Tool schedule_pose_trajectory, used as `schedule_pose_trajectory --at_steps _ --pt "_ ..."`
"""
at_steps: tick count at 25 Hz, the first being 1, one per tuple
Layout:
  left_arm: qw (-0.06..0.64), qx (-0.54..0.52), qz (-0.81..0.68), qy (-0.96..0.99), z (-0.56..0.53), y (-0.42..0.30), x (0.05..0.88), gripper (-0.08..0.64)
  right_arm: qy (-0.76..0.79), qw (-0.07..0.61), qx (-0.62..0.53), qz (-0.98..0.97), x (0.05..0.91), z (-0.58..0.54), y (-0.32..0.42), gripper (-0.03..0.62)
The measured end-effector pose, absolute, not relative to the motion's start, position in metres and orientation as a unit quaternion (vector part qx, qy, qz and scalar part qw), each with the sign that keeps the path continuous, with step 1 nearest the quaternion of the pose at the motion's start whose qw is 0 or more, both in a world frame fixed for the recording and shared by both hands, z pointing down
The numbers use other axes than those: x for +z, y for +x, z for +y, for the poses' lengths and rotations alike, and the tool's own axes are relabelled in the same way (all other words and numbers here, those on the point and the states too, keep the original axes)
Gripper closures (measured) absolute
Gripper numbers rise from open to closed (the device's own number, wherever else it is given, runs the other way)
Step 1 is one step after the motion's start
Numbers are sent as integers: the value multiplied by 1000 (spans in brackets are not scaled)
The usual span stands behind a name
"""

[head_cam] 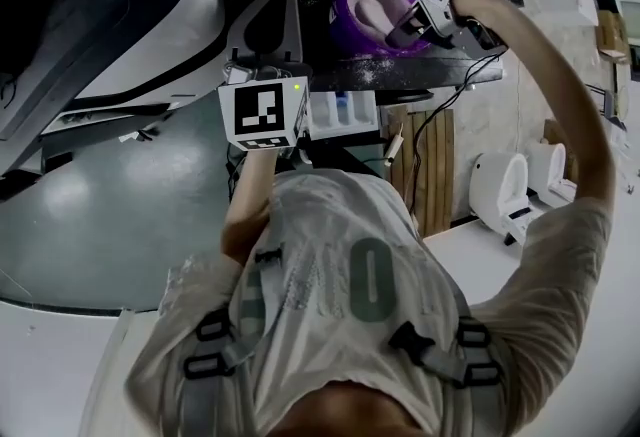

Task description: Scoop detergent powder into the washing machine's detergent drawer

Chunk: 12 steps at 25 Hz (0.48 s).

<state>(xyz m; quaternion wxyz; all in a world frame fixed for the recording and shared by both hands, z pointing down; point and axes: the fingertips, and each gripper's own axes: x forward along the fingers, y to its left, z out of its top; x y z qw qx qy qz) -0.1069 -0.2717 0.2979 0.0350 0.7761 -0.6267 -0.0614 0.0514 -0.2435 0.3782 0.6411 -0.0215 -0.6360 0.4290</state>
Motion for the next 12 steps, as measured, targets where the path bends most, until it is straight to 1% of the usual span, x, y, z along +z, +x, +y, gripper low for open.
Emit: schedule_pose_trajectory --at_steps 4,7,12 --pt "31 -60 -622 780 -269 -101 286 540 8 582 492 -647 367 -242 47 586" --pt "23 -57 -621 782 -268 -97 277 540 30 548 513 -660 362 -244 50 586" --pt "15 -57 -624 779 -273 -90 263 540 41 456 541 -706 352 -249 40 586"
